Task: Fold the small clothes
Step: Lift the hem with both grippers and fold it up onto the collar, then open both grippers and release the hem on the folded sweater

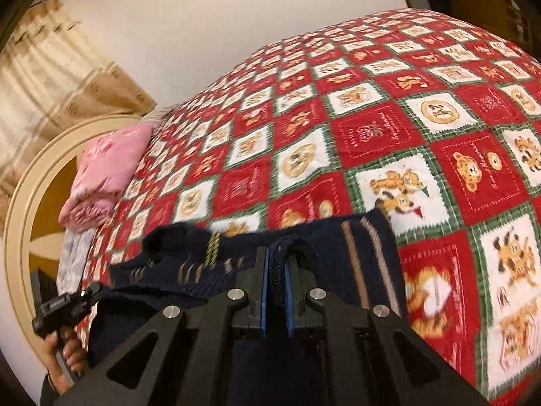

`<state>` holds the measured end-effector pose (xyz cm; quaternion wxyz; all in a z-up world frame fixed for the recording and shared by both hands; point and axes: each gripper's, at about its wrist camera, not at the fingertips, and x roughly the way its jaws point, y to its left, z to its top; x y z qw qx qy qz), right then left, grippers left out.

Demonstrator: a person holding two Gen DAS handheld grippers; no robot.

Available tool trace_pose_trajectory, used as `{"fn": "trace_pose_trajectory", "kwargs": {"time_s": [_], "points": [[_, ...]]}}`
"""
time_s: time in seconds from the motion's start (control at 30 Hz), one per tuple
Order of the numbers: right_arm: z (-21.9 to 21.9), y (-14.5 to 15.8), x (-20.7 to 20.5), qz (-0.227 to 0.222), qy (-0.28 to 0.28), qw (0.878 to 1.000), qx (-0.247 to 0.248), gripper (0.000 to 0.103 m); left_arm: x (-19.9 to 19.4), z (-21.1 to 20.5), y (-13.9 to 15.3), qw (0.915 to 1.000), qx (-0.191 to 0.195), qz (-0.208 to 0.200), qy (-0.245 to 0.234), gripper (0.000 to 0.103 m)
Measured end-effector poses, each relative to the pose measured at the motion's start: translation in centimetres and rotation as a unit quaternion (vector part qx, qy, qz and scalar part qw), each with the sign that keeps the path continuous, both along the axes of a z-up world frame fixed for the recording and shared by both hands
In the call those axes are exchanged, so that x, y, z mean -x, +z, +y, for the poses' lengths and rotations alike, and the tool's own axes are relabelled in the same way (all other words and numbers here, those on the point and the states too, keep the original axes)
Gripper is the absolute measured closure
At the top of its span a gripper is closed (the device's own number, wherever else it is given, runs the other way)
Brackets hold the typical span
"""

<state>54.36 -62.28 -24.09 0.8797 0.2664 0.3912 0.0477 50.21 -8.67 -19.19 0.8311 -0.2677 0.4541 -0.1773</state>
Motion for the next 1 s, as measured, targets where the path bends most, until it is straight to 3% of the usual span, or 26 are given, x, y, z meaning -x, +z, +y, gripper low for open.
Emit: {"fn": "trace_pose_trajectory", "kwargs": {"time_s": [0.07,0.13,0.17,0.2,0.23,0.3,0.4,0.47,0.63,0.67,0.73,0.83,0.93,1.0], "points": [[0.2,-0.3,-0.9,0.004,-0.001,1.0,0.016,0.093,-0.2,0.5,-0.2,0.9999,0.009,-0.001,0.012,0.085],[1.2,-0.1,-1.3,0.003,0.009,0.998,0.055,0.092,-0.1,1.0,0.1,0.9996,0.019,-0.005,0.02,0.071],[1.7,0.0,-1.4,0.004,0.013,0.997,0.073,0.092,0.1,1.2,0.3,0.9995,0.021,-0.01,0.022,0.07],[2.1,0.2,-1.3,0.005,0.018,0.996,0.087,0.083,0.4,1.4,0.6,0.9994,0.02,-0.016,0.022,0.07],[2.3,0.3,-1.3,0.004,0.02,0.995,0.096,0.061,0.8,1.4,0.9,0.9995,0.012,-0.021,0.02,0.07],[1.9,1.0,-0.7,-0.009,0.004,0.994,0.111,0.035,1.3,1.2,1.2,0.9994,-0.008,-0.026,0.02,0.07],[0.1,1.8,0.9,-0.023,-0.023,0.996,0.079,0.035,2.6,0.8,0.8,0.9993,-0.029,-0.018,0.013,0.07],[-0.6,2.0,2.3,-0.013,-0.028,0.998,0.062,0.035,3.7,0.4,0.4,0.9979,-0.062,-0.015,0.007,0.07],[0.8,1.6,8.6,0.008,0.017,0.996,0.084,0.035,7.3,0.5,-0.8,0.9939,-0.109,-0.02,0.004,0.07],[1.2,1.2,9.9,0.013,0.026,0.996,0.09,0.039,7.9,0.6,-1.0,0.993,-0.117,-0.018,0.005,0.07],[1.8,0.5,12.3,0.027,0.035,0.993,0.106,0.063,8.8,1.1,-1.8,0.9926,-0.121,-0.013,0.002,0.07],[2.7,-1.3,15.0,0.057,0.054,0.988,0.133,0.071,9.7,1.6,-2.0,0.9936,-0.111,-0.018,0.0,0.07],[3.7,-3.1,16.6,0.085,0.068,0.978,0.179,0.071,10.4,1.4,-1.6,0.9933,-0.113,-0.021,0.002,0.069],[4.5,-2.9,17.6,0.082,0.07,0.973,0.202,0.071,11.1,1.2,-1.4,0.9919,-0.125,-0.022,0.004,0.062]]}}
